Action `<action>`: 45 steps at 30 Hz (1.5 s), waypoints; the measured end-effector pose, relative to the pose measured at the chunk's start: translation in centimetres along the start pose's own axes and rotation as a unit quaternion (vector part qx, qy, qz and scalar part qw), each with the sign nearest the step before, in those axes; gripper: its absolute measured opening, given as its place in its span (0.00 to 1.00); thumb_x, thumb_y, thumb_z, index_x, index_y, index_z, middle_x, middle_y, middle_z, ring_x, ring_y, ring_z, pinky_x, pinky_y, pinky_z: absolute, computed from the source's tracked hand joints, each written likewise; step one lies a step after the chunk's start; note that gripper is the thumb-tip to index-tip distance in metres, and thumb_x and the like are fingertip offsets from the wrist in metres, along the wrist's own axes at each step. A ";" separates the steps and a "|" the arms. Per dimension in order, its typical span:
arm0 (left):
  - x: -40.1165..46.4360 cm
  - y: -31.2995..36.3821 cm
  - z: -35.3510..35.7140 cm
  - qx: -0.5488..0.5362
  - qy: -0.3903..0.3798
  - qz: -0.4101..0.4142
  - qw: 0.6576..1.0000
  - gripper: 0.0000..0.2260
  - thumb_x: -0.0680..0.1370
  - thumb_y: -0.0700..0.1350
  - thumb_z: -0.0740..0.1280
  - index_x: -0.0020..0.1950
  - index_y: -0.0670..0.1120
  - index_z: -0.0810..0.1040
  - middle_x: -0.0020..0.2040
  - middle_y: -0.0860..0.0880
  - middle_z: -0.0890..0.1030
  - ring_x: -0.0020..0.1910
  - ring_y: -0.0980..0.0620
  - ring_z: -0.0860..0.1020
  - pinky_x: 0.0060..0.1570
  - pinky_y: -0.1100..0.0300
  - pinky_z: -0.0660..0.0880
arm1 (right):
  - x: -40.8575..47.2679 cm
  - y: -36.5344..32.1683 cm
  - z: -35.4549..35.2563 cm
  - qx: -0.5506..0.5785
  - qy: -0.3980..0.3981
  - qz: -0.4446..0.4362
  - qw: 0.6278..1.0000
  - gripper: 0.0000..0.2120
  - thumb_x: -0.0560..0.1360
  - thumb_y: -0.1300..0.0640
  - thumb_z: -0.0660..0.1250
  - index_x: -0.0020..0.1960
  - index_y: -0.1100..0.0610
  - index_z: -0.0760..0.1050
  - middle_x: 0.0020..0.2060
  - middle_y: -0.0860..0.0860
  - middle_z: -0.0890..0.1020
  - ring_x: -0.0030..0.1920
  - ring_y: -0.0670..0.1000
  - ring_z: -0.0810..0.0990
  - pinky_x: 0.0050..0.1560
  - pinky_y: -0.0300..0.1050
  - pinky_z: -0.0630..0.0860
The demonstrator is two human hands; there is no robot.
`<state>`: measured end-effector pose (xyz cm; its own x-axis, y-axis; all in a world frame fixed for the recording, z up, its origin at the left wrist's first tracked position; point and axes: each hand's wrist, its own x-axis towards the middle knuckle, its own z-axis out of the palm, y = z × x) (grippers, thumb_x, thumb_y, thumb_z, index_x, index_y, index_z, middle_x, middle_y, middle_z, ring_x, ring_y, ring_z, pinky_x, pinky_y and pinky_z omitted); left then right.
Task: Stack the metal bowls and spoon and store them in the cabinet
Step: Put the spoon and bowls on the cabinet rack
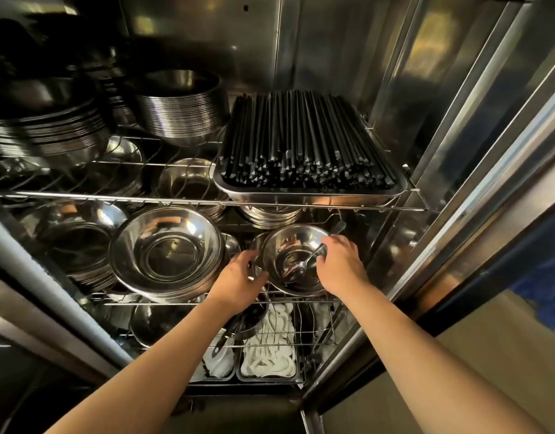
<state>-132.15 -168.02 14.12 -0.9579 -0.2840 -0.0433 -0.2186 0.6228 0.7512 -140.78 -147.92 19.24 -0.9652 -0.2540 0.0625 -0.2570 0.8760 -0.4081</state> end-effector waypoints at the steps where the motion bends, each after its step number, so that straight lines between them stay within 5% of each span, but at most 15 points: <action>1: -0.5 -0.2 -0.1 0.017 -0.003 0.012 1.000 0.28 0.77 0.54 0.68 0.75 0.49 0.66 0.69 0.46 0.74 0.64 0.48 0.76 0.61 0.55 0.74 | 0.3 -0.2 0.0 -0.016 -0.009 -0.015 1.000 0.23 0.80 0.58 0.65 0.75 0.56 0.68 0.72 0.52 0.69 0.74 0.55 0.63 0.66 0.55 0.72; 8: -3.8 -2.6 -0.2 0.163 -0.031 0.020 0.986 0.30 0.77 0.59 0.65 0.76 0.52 0.60 0.70 0.43 0.73 0.63 0.43 0.77 0.61 0.50 0.74 | 2.3 -1.1 0.2 -0.180 -0.092 -0.089 0.975 0.32 0.73 0.58 0.75 0.74 0.58 0.68 0.72 0.54 0.68 0.75 0.57 0.60 0.71 0.55 0.68; 20: -7.6 -4.7 -0.7 0.353 0.003 0.065 0.933 0.32 0.76 0.63 0.63 0.76 0.50 0.61 0.70 0.47 0.72 0.70 0.45 0.68 0.72 0.49 0.62 | 3.4 0.4 1.9 -0.288 -0.079 -0.096 0.950 0.24 0.74 0.56 0.73 0.69 0.56 0.74 0.69 0.57 0.74 0.72 0.59 0.66 0.68 0.55 0.70; 24: -8.4 -5.4 -1.0 0.381 0.000 0.054 0.923 0.35 0.76 0.65 0.61 0.78 0.52 0.56 0.74 0.48 0.68 0.74 0.44 0.63 0.75 0.47 0.56 | 3.3 0.6 2.1 -0.279 -0.063 -0.099 0.953 0.19 0.76 0.57 0.71 0.66 0.56 0.76 0.63 0.57 0.78 0.67 0.59 0.69 0.62 0.54 0.74; 30: -8.7 -5.7 -1.0 0.360 -0.013 0.040 0.932 0.38 0.74 0.62 0.66 0.79 0.52 0.55 0.73 0.48 0.67 0.74 0.43 0.61 0.73 0.48 0.60 | 2.6 0.3 1.7 -0.275 -0.028 -0.124 0.953 0.15 0.78 0.63 0.64 0.64 0.56 0.76 0.61 0.57 0.78 0.64 0.59 0.70 0.60 0.55 0.74; 35: -8.8 -6.1 -0.5 0.353 -0.014 0.033 0.935 0.40 0.72 0.60 0.70 0.79 0.52 0.55 0.74 0.47 0.66 0.74 0.43 0.60 0.74 0.47 0.59 | 0.2 -0.4 0.9 -0.204 0.069 -0.166 0.962 0.14 0.77 0.63 0.66 0.61 0.54 0.76 0.58 0.54 0.80 0.60 0.57 0.72 0.57 0.58 0.70; 40: -8.2 -6.4 -0.7 0.359 -0.051 0.037 0.931 0.32 0.73 0.61 0.67 0.72 0.45 0.71 0.78 0.48 0.62 0.77 0.44 0.56 0.75 0.44 0.55 | -4.9 -1.3 0.3 -0.106 0.139 -0.238 0.955 0.10 0.77 0.61 0.64 0.53 0.50 0.80 0.50 0.46 0.83 0.56 0.54 0.75 0.51 0.53 0.62; 45: -8.5 -6.3 -0.7 0.335 -0.031 0.024 0.941 0.39 0.71 0.54 0.69 0.79 0.51 0.57 0.75 0.46 0.65 0.76 0.42 0.58 0.75 0.46 0.57 | -10.7 -0.2 1.6 -0.004 0.084 -0.273 0.958 0.06 0.79 0.58 0.68 0.52 0.49 0.80 0.45 0.41 0.82 0.49 0.47 0.79 0.53 0.48 0.67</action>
<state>-122.56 -170.00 10.22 -0.9743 -0.2128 -0.0736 -0.2225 0.9599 0.1705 -130.33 -146.05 17.16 -0.6816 -0.6059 0.4103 -0.7251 0.6348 -0.2671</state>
